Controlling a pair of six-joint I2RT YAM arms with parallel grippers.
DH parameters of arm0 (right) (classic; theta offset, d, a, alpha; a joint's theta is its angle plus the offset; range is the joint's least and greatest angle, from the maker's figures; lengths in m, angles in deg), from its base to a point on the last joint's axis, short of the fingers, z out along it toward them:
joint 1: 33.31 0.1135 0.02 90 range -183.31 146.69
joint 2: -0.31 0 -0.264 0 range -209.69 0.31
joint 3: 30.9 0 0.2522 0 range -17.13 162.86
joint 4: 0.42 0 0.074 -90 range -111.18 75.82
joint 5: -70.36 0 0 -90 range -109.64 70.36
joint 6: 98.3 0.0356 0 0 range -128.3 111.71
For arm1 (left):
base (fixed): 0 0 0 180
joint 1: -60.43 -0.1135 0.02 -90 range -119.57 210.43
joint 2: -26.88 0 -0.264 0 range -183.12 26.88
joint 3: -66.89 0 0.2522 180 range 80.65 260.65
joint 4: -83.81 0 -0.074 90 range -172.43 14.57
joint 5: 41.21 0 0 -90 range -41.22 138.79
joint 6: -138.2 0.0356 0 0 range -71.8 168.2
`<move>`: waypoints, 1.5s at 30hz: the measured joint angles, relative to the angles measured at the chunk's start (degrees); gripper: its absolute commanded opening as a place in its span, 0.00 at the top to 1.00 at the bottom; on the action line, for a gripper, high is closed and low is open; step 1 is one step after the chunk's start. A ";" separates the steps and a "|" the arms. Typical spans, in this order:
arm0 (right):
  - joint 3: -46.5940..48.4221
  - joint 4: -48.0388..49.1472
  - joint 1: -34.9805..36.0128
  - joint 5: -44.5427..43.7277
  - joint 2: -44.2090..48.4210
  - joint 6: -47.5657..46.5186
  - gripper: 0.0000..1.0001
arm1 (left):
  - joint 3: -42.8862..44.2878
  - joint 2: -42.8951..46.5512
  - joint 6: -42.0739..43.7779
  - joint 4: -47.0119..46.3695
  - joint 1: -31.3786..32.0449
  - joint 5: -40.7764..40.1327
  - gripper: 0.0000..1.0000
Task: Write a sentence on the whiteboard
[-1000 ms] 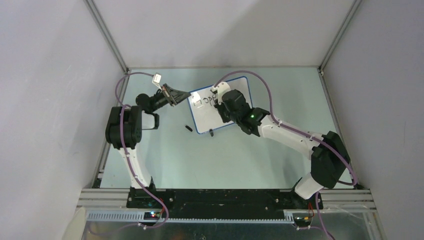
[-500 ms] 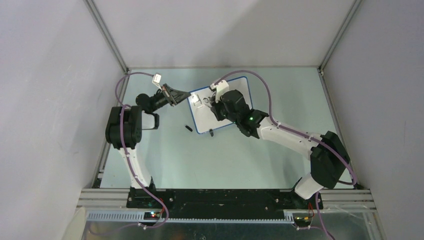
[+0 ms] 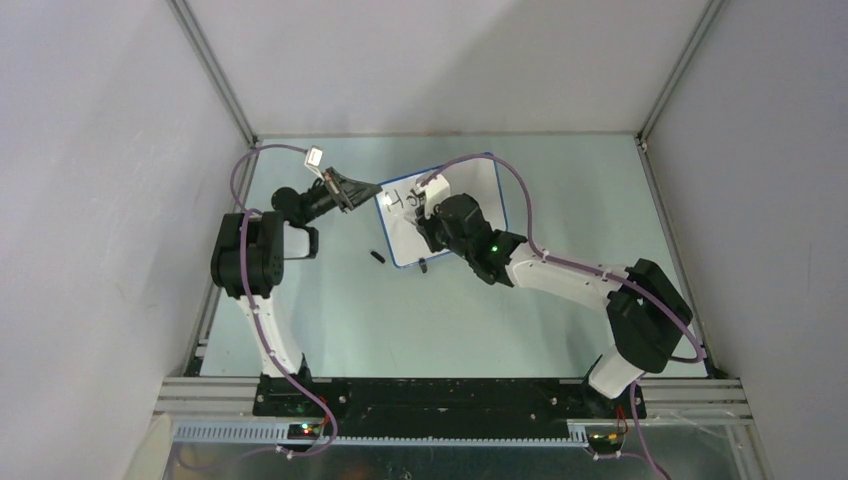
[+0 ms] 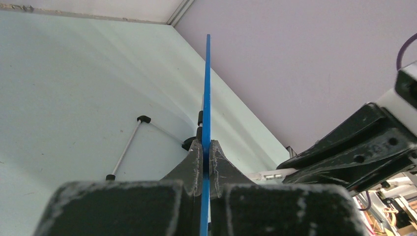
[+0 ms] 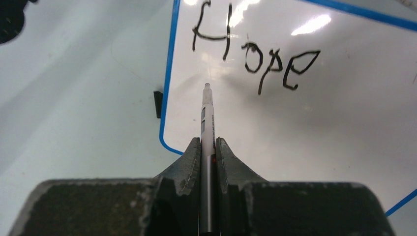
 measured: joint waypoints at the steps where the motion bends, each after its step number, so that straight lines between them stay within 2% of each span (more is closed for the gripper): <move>1: -0.94 0.42 0.00 -0.07 0.00 -0.09 1.00 | 0.00 0.00 0.00 -0.02 0.00 0.00 1.00; 45: -2.84 -0.02 -3.32 -0.35 -0.09 -0.81 1.00 | 0.00 0.00 -0.02 -0.04 0.04 0.00 1.00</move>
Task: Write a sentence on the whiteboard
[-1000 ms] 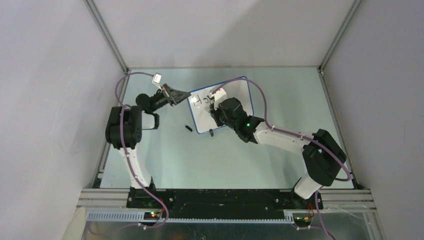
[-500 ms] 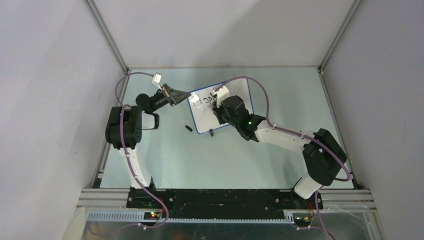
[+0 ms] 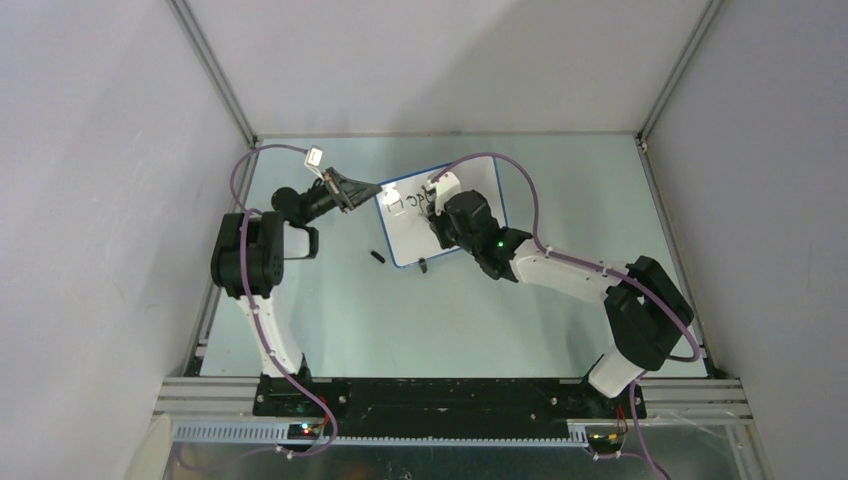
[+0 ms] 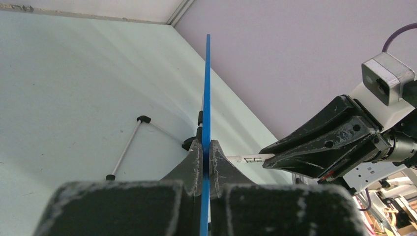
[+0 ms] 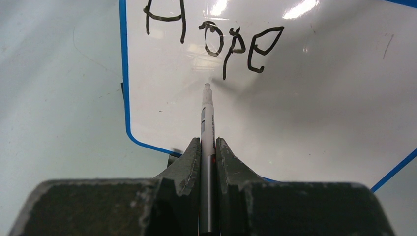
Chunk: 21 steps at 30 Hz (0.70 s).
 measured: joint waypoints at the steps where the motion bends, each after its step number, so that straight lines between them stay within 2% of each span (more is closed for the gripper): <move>1: 0.02 -0.09 0.00 0.00 -0.13 0.02 1.00 | 0.00 0.00 0.02 0.00 0.00 0.00 1.00; 21: 0.68 -3.23 -2.43 0.04 -0.39 0.96 1.00 | 0.00 0.00 0.02 -0.02 0.00 0.00 1.00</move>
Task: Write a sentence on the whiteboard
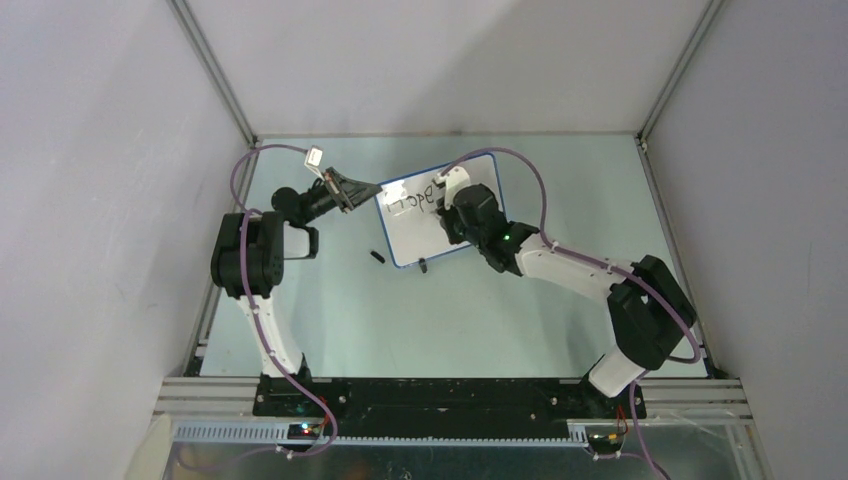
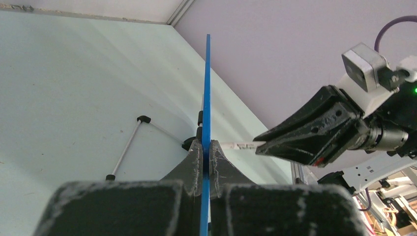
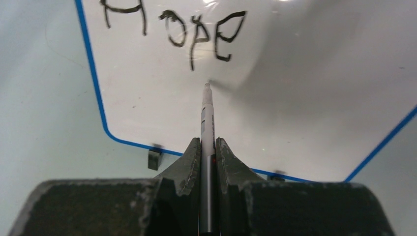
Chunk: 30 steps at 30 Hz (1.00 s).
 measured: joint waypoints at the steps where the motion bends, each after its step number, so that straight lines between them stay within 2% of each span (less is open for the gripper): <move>1: 0.00 -0.31 -0.57 0.00 0.39 0.07 1.00 | 0.00 0.00 0.00 0.00 0.00 0.00 1.00; 14: 3.37 -2.47 -7.10 1.92 3.21 1.70 1.00 | 0.00 0.00 0.00 0.02 0.00 0.02 1.00; 30: 10.73 -9.14 -9.14 4.57 0.11 2.78 1.00 | 0.00 0.00 0.00 0.00 0.00 0.02 1.00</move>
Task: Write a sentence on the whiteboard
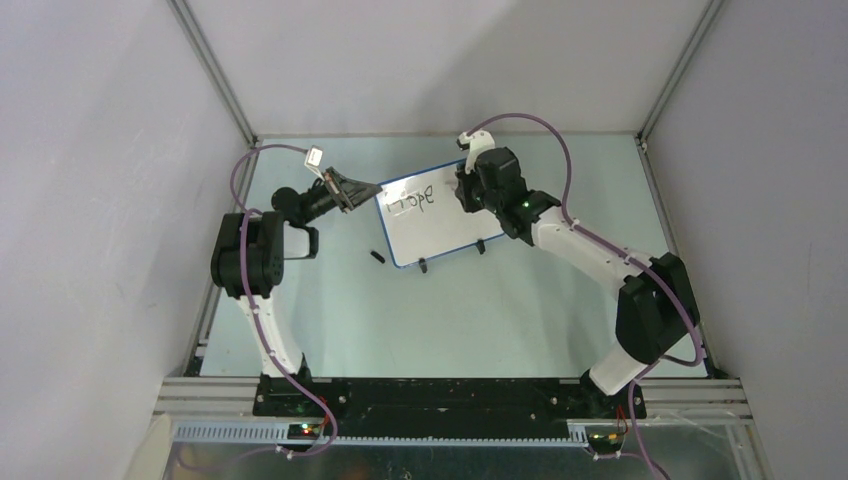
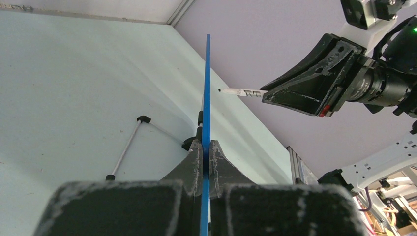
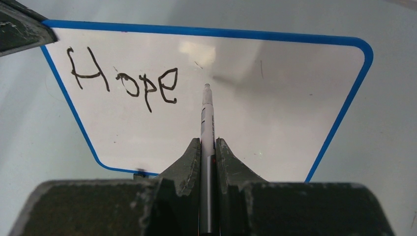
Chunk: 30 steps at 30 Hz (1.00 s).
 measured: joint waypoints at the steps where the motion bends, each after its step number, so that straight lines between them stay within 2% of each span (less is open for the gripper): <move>1: 0.04 -0.39 -0.13 0.15 -0.04 0.07 1.00 | 0.00 0.00 0.00 0.00 0.00 0.00 1.00; 30: 5.42 -4.87 -1.60 1.01 -4.09 0.20 1.00 | 0.00 0.00 0.00 0.00 0.00 0.00 1.00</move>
